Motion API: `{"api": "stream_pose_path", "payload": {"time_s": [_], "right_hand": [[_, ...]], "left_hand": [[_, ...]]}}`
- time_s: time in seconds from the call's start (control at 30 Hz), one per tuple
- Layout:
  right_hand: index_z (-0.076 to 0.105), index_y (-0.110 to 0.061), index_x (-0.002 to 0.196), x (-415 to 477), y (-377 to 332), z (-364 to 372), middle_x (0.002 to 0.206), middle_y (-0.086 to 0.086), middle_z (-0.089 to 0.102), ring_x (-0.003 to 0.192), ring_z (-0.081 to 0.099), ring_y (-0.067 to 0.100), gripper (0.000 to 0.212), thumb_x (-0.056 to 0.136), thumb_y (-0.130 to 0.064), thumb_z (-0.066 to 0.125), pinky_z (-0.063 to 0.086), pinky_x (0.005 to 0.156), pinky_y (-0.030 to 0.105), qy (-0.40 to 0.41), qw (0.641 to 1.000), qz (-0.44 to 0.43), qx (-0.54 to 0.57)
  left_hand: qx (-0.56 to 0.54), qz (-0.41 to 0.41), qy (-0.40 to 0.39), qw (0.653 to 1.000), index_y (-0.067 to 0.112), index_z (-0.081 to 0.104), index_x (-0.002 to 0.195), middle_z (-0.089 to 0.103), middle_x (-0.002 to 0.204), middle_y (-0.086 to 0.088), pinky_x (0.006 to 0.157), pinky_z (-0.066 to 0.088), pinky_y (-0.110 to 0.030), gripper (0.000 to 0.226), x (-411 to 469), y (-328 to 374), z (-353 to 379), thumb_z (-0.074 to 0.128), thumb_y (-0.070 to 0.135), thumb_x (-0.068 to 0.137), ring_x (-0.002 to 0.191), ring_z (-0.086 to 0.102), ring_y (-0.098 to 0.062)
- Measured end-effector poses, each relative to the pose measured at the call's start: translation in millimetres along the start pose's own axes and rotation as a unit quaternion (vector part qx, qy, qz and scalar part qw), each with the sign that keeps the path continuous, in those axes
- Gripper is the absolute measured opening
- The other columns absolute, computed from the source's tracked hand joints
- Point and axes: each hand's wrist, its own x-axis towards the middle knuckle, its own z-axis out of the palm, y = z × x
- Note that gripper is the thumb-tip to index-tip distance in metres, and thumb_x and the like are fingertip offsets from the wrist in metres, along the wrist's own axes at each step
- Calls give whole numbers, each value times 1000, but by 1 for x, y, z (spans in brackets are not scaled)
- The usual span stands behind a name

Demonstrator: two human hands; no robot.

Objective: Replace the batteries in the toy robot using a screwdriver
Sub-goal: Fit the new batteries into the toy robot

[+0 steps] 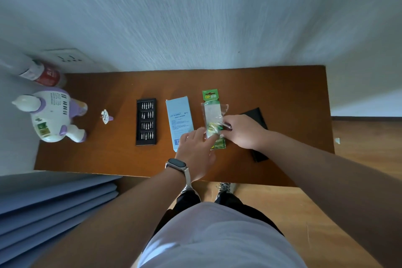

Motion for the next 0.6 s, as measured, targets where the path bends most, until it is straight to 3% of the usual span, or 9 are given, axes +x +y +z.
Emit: {"api": "stream_pose_path", "payload": {"time_s": [0.1, 0.2, 0.4, 0.6], "right_hand": [[63, -22, 116, 0, -2, 1, 106, -5, 69, 91, 63, 16, 25, 94, -32, 63, 55, 80, 40, 3, 1000, -4, 1], [62, -21, 117, 3, -5, 2, 105, -5, 68, 88, 63, 16, 29, 92, -35, 65, 56, 77, 41, 19, 1000, 8, -2], [58, -20, 103, 8, -9, 3, 92, -2, 65, 73, 61, 14, 18, 92, -32, 64, 52, 59, 35, 25, 999, 10, -39], [61, -18, 108, 11, -11, 5, 96, -1, 65, 81, 63, 17, 21, 94, -32, 61, 57, 69, 41, 17, 999, 12, -43]], "left_hand": [[0, -1, 3, 1000, 27, 53, 138, 57, 134, -12, 105, 40, -50, 53, -3, 0, 2, 67, 31, 88, 120, 54, -34], [-3, -9, 5, 1000, 26, 54, 137, 58, 131, -12, 103, 41, -49, 52, -2, 0, 3, 67, 30, 87, 118, 55, -34], [-3, -13, 10, 1000, 28, 53, 138, 58, 129, -10, 102, 42, -48, 52, -2, 0, 3, 66, 31, 88, 116, 55, -33], [-12, -13, -5, 1000, 29, 48, 141, 54, 135, -9, 107, 38, -47, 51, -2, -2, 4, 60, 33, 91, 123, 51, -32]]}}
